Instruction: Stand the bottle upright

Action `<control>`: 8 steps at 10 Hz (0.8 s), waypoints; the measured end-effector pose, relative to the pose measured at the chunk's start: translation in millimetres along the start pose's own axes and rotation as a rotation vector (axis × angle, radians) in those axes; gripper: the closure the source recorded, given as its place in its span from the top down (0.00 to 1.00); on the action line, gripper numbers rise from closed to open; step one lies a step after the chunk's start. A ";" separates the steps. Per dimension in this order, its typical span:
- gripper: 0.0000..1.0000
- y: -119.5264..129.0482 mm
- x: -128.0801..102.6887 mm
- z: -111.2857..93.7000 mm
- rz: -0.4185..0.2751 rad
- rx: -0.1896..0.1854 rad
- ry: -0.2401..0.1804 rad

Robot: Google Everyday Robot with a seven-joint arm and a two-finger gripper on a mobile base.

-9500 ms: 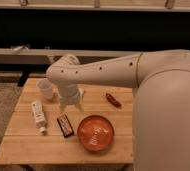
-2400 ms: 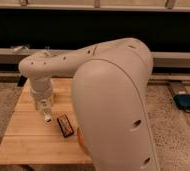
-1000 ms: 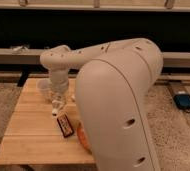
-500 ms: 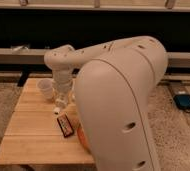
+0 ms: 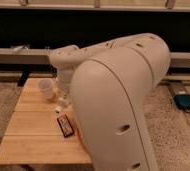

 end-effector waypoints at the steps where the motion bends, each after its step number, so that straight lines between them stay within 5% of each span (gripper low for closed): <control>1: 0.18 -3.0 -1.9 -0.2 0.024 -0.010 0.009; 3: 0.18 -10.3 -5.1 0.9 0.084 -0.028 0.027; 8: 0.18 -13.7 -10.3 9.4 0.098 -0.055 0.074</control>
